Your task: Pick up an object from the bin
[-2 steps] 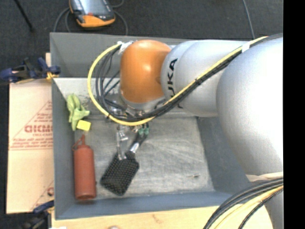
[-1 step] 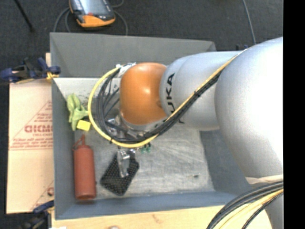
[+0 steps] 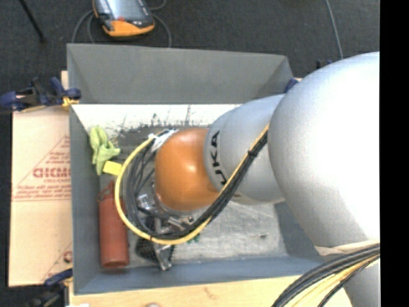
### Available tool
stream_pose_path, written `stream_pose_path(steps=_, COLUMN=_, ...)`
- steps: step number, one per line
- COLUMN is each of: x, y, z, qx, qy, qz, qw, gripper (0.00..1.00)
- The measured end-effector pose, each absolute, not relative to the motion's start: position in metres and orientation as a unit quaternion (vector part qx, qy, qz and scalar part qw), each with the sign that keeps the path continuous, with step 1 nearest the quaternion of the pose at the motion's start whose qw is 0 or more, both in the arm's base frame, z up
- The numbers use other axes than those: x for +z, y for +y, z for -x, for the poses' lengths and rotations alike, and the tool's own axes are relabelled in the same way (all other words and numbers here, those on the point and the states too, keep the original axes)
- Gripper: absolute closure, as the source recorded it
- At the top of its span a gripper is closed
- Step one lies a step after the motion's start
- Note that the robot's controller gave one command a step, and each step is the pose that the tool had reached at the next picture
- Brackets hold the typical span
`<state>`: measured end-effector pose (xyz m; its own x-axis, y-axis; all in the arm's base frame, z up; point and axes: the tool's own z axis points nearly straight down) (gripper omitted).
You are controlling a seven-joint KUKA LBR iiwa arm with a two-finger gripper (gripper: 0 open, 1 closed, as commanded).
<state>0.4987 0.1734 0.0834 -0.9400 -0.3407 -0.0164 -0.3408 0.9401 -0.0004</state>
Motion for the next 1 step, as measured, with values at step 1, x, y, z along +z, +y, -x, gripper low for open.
stream_pose_path(steps=1, x=0.0746, y=0.147, z=-0.5211, qx=0.005, qy=0.994, qz=0.105, qw=-0.001, gripper=1.0)
